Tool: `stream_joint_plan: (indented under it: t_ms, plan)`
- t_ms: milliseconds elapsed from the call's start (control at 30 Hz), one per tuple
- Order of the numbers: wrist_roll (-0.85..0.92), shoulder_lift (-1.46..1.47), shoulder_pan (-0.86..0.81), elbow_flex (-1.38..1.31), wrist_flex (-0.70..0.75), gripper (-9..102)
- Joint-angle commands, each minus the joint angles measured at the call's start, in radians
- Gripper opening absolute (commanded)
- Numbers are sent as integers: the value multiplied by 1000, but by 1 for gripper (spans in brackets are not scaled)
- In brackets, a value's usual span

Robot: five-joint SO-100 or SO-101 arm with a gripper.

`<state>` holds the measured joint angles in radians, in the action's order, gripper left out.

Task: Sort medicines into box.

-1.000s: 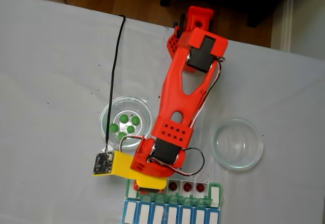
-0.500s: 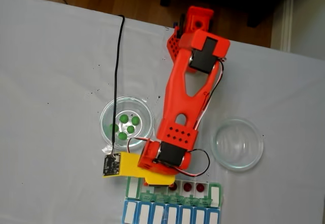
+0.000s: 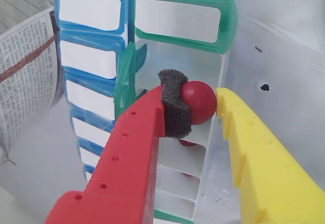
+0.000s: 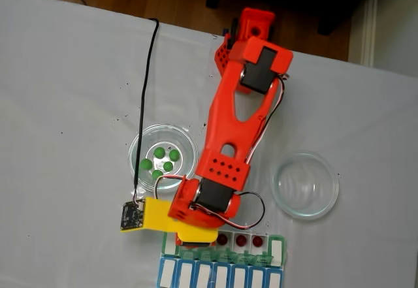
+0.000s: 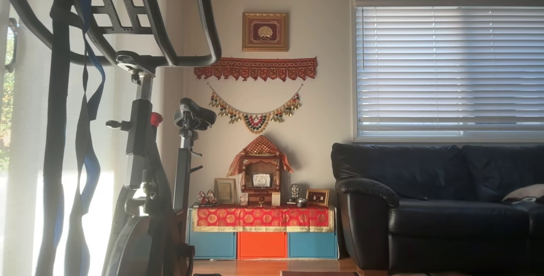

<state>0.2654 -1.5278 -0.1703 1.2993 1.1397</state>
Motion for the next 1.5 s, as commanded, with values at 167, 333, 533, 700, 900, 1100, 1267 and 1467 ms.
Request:
stream_joint_plan:
  t_ms: [167, 333, 533, 700, 900, 1100, 1267, 1467]
  plan:
    - [-23, -15, 40, -12, -137, 1]
    - [-9, -29, 55, 97, -291, 1]
    - [-25, -44, 74, 155, -345, 1]
    - [-3, -41, 72, 172, -382, 1]
    - [17, -35, 71, 167, -365, 1]
    - [40, -37, 72, 163, -330, 8]
    - [44, -41, 72, 155, -307, 18]
    - [58, -38, 72, 144, -284, 21]
